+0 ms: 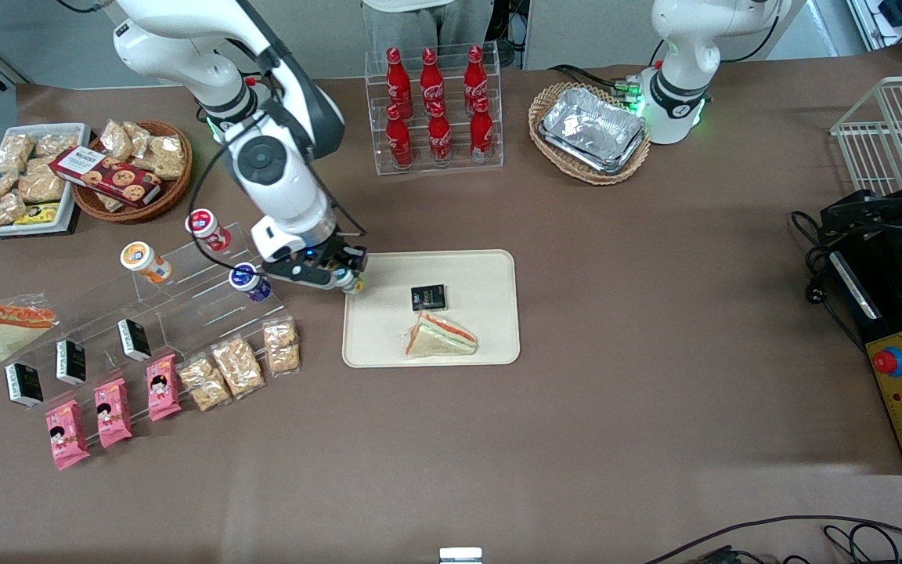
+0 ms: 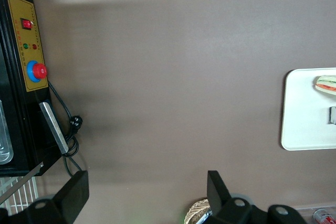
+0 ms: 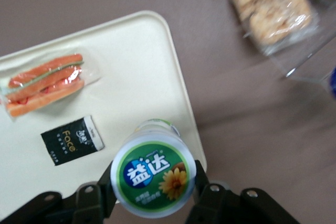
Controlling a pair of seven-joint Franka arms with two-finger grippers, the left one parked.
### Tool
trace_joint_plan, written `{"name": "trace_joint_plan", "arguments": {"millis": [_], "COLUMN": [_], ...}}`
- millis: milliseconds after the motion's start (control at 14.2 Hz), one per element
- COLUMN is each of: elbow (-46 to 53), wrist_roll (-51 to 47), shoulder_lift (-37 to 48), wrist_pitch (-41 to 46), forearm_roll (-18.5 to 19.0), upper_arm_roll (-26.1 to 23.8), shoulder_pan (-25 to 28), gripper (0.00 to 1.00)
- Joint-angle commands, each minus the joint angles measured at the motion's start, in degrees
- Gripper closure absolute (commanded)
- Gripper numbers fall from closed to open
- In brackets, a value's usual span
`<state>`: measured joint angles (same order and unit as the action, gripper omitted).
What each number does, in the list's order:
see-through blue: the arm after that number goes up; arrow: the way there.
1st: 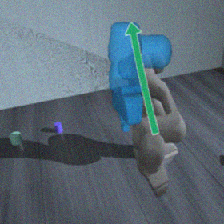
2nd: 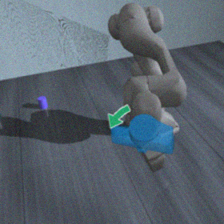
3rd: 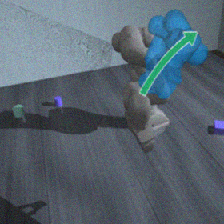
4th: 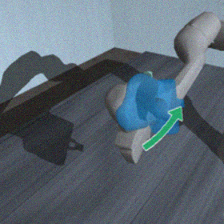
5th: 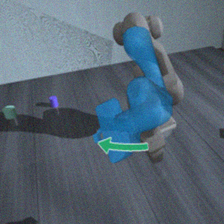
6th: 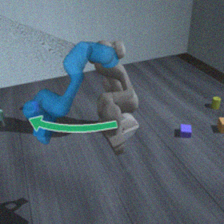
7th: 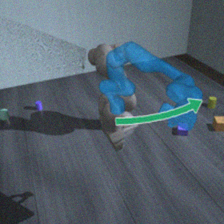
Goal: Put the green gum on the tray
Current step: 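Lower the gum tub onto the tray beside the black card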
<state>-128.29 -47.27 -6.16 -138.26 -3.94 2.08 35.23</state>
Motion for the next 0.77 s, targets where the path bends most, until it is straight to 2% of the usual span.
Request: {"name": "trace_joint_plan", "arguments": {"millis": [0,492,703], "elbow": [-1.3,-5.6,-6.4], "wrist_roll": [-6.8,-7.7,-7.8], "shoulder_lift": [-3.1,-6.7,-7.2], "wrist_pitch": [-6.0,-15.8,-17.0], "forearm_roll": [2.6,4.0,4.0], "upper_arm_roll": [0.6,0.6,0.6], "shoulder_pan": [3.4,3.5,3.5], "gripper": [0.9,0.9,0.9]}}
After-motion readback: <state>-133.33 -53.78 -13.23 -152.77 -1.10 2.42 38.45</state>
